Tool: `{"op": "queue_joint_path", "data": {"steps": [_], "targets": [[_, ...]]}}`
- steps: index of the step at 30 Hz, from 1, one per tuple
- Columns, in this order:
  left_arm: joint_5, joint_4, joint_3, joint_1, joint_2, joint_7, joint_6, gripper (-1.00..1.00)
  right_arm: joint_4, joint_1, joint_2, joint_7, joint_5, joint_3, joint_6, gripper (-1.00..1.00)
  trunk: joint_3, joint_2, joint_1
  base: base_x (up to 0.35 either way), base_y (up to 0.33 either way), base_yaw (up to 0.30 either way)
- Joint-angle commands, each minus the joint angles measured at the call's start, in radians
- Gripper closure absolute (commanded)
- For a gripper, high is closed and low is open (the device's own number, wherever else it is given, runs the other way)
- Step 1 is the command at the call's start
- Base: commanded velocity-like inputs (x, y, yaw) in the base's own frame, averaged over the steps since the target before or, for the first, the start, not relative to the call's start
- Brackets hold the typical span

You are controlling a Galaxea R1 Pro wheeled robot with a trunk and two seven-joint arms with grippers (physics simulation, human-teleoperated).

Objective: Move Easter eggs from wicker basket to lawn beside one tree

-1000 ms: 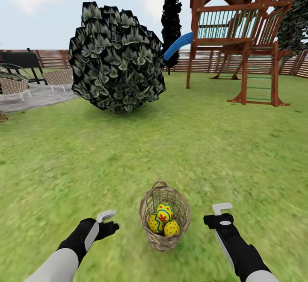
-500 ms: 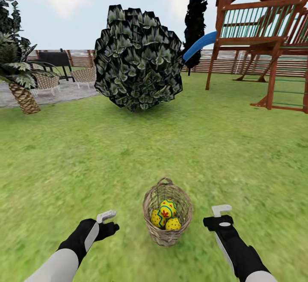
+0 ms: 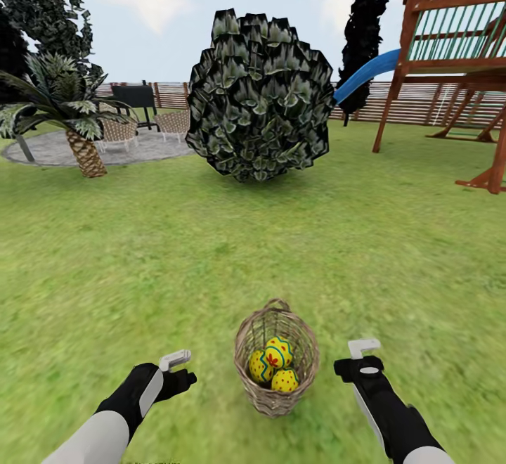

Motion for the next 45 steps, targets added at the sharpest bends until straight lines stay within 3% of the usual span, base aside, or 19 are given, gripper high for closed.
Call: {"op": "queue_joint_path", "data": {"steps": [1,33,34,35,36,45], "targets": [[0.005,-0.002,0.006,-0.001,-0.001,0.0,0.006,-1.0,0.001,0.0,-0.001,0.0,0.009,0.003,0.008,-1.0,-0.001,-0.001,0.0,0.084,-0.335,0.294],[0.01,0.0,0.012,0.001,-0.001,0.0,0.004,-1.0,0.022,0.0,-0.002,0.0,0.008,0.005,0.008,-1.0,-0.001,-0.001,0.0,0.09,-0.333,0.295],[0.016,0.0,0.012,0.001,-0.001,0.0,0.004,-1.0,0.022,0.0,-0.002,0.0,0.008,0.005,0.007,-1.0,-0.001,-0.001,0.0,0.097,-0.331,0.295],[0.077,0.032,0.012,0.002,0.0,0.0,-0.032,-1.0,0.021,0.0,-0.001,0.0,0.011,0.004,0.006,-1.0,-0.001,-0.001,0.0,0.12,-0.326,0.185],[0.092,0.051,0.012,0.002,0.002,0.0,-0.05,-1.0,0.021,0.0,-0.001,0.0,0.014,0.003,0.006,-1.0,-0.001,-0.001,0.0,0.128,-0.323,0.095],[0.109,0.076,0.012,0.002,0.001,0.002,-0.078,-1.0,0.031,0.0,-0.006,0.004,0.013,0.003,-0.001,-1.0,-0.001,-0.001,0.0,0.068,-0.145,0.014]]}}
